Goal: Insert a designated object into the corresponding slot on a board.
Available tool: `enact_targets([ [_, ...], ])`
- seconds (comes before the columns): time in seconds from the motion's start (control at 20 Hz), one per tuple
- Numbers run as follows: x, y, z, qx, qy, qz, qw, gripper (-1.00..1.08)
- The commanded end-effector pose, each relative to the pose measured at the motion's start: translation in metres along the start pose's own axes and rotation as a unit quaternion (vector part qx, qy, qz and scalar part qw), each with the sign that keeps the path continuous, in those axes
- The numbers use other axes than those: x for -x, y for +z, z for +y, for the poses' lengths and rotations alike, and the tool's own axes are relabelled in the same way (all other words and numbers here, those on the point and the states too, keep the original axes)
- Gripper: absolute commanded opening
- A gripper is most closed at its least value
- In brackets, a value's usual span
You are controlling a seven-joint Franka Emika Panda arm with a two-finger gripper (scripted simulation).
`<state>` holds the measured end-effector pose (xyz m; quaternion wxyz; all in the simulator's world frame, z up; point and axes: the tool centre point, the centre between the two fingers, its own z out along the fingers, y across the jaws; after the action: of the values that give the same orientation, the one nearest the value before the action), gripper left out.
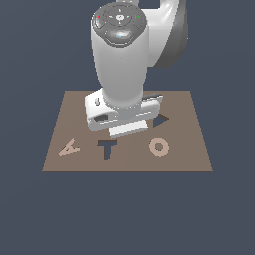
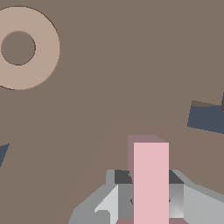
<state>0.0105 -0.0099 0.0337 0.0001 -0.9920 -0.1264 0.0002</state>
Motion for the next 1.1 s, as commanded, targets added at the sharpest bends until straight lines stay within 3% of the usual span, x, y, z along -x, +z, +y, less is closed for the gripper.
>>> enact_targets([
  [0.0, -0.012, -0.001, 0.011, 0.000, 0.018, 0.000, 0.9998, -1.00],
  [0.55, -0.050, -0.005, 0.056, 0.000, 0.083, 0.000, 0.9966, -1.00],
  [1.05, -0.059, -0.006, 0.069, 0.000, 0.100, 0.000, 0.9950, -1.00],
])
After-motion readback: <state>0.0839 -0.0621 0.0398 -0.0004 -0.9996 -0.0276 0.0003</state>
